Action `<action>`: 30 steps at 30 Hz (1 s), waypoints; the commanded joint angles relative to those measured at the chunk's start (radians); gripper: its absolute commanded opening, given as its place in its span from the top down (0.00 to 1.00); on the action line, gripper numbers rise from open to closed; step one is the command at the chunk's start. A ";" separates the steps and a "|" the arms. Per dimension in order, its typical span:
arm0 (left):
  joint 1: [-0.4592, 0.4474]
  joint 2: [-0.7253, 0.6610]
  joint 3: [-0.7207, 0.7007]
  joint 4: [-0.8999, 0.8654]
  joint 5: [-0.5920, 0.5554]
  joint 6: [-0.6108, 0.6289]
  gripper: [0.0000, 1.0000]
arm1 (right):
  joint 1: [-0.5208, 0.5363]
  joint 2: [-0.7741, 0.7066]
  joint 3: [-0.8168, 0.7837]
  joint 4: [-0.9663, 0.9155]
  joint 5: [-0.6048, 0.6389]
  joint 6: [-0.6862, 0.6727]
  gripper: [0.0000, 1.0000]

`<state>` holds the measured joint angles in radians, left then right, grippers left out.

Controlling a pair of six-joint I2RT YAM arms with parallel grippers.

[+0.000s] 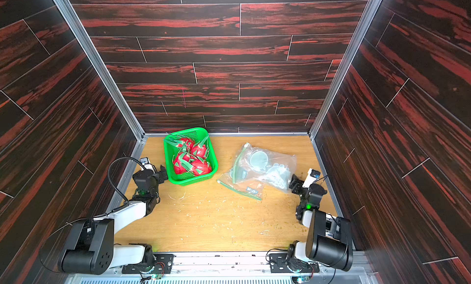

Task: Open the zip-top bag and take out the dragon fruit
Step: Reset both arms

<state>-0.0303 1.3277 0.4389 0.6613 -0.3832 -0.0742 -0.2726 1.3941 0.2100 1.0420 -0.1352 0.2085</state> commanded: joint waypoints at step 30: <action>0.029 0.213 -0.028 0.181 0.056 -0.030 0.00 | 0.182 0.167 0.100 0.095 0.161 -0.138 0.02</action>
<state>-0.0063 1.5501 0.3885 0.8558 -0.3210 -0.0998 -0.0956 1.5745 0.3050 1.1496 0.0193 0.0841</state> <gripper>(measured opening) 0.999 0.975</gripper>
